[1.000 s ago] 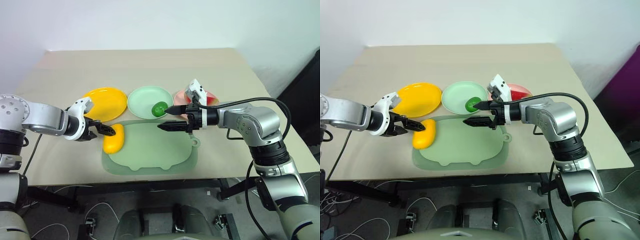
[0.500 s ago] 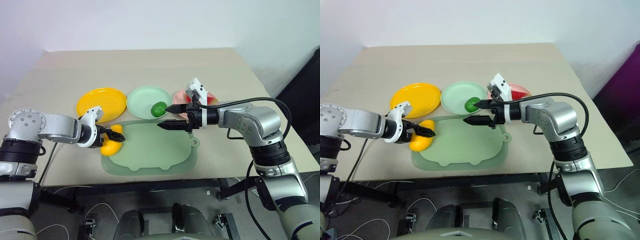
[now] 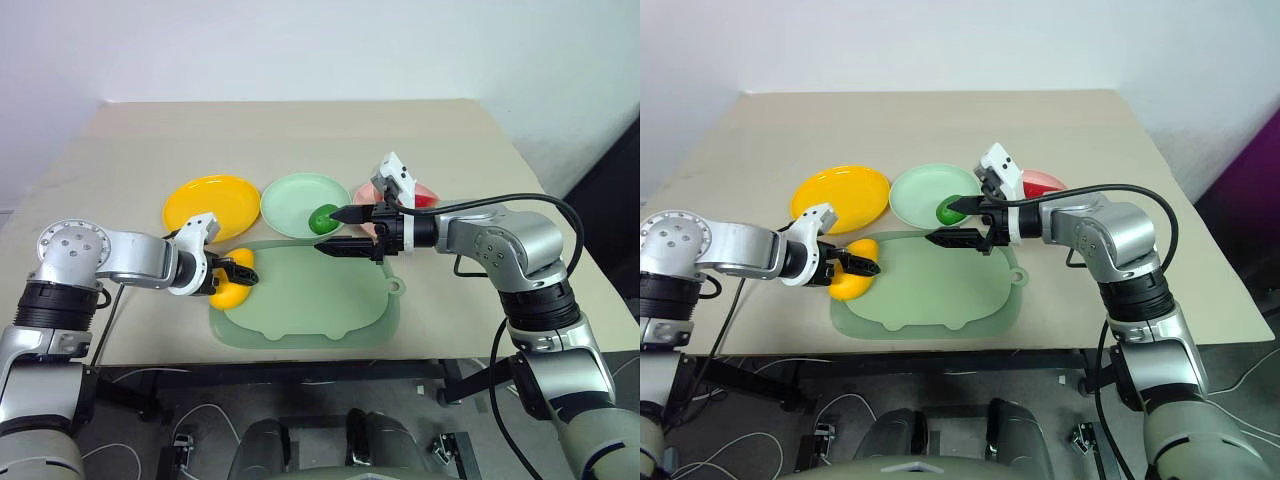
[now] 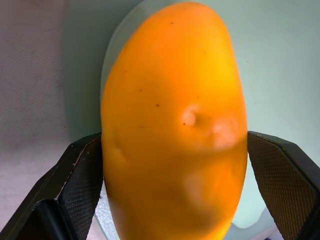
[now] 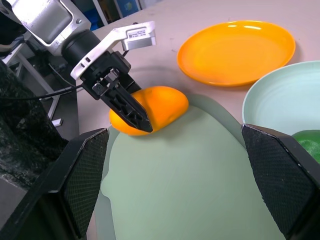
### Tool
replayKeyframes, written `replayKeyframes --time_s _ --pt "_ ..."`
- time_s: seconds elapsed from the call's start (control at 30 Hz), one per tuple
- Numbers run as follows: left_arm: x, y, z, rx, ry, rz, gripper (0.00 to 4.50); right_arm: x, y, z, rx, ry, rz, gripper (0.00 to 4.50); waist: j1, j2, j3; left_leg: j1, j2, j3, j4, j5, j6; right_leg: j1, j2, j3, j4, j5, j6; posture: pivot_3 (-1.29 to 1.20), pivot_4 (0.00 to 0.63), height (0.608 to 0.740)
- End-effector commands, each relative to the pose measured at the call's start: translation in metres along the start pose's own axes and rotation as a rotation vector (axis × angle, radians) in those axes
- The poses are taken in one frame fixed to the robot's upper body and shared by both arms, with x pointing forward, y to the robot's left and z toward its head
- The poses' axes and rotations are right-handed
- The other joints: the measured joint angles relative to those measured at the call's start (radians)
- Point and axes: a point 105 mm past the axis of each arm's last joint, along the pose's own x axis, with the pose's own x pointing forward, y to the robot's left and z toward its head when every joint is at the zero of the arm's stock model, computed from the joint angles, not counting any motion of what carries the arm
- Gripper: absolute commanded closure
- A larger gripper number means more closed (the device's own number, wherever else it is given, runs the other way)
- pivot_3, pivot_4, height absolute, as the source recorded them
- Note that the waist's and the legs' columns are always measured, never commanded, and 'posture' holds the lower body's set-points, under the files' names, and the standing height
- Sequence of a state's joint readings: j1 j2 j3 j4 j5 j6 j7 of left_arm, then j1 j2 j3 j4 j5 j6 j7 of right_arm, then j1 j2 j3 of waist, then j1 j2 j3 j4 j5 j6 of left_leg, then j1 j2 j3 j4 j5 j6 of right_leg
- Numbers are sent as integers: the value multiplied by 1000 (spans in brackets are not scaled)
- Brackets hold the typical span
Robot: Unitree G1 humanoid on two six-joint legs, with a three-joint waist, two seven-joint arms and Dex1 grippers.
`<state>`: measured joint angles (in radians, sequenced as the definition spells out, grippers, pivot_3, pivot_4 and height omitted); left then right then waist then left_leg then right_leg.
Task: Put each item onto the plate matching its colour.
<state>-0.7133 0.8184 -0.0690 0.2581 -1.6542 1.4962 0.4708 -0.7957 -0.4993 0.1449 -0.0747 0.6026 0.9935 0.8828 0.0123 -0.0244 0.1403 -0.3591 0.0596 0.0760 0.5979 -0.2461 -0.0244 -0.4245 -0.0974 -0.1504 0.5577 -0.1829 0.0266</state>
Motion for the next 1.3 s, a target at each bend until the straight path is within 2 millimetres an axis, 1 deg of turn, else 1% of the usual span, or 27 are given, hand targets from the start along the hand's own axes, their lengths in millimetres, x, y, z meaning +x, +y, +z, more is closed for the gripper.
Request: replayKeyframes --time_s 0.03,0.1,0.27,0.47,0.53,0.63,0.67,0.77,0.8,0.93,1.07,1.2,1.3 --pt "6 7 -8 44 58 60 0 -3 6 21 -77 -53 4 13 0 0 0 0 0 0 0 0 0 0 0 0 0 0 0 0 150 740" --pt "7 6 -9 50 67 51 0 -3 6 21 -76 -54 4 13 0 2 0 0 0 0 0 0 0 0 0 0 0 0 0 0 150 740" --pt "13 9 -15 75 100 78 0 -3 6 23 -72 -62 -3 13 -1 5 0 1 0 -1 -1 0 0 0 0 -1 -1 0 0 0 150 740" --pt "22 15 -16 54 99 109 0 -3 5 25 -77 -65 -6 13 -2 13 -2 -1 1 -6 -1 0 0 1 0 -8 -14 0 0 0 150 740" --pt "24 12 -16 66 102 94 0 -3 5 25 -83 -62 -8 13 -3 15 -3 -2 1 -8 0 0 0 2 0 -10 -16 0 0 0 150 740" --pt "25 12 -14 73 91 103 0 -3 5 24 -88 -56 -8 13 -5 22 -6 -11 1 -18 1 0 0 1 2 -18 -25 0 1 0 150 740" --pt "25 12 -13 78 89 107 0 -3 5 24 -88 -55 -8 13 -4 23 -6 -14 0 -22 0 0 0 1 3 -20 -28 0 1 0 150 740" --pt "25 10 -13 93 88 98 0 -3 6 23 -90 -51 -3 13 -4 23 -6 -14 -4 -24 1 0 0 1 2 -20 -26 1 2 0 150 740" --pt "24 11 -12 97 85 107 0 -3 6 23 -91 -51 -3 13 -3 23 -6 -14 -8 -28 1 0 0 3 1 -20 -24 1 2 0 150 740" --pt "23 13 -11 98 79 116 0 -3 6 22 -93 -48 -2 13 -3 22 -5 -13 -10 -29 2 0 0 1 -1 -19 -15 1 2 0 150 740" --pt "22 13 -9 122 74 132 0 -2 6 22 -95 -45 0 13 -2 22 -5 -12 -10 -31 1 0 0 1 0 -19 -13 1 2 0 150 740" --pt "24 11 -10 97 70 96 0 -2 5 22 -95 -46 -1 13 -2 22 -5 -11 -10 -32 0 0 0 1 0 -19 -11 1 2 0 150 740" --pt "25 15 -12 100 80 119 0 -2 5 22 -95 -46 -3 13 -2 22 -5 -11 -10 -32 0 0 0 1 0 -19 -11 1 2 0 150 740"
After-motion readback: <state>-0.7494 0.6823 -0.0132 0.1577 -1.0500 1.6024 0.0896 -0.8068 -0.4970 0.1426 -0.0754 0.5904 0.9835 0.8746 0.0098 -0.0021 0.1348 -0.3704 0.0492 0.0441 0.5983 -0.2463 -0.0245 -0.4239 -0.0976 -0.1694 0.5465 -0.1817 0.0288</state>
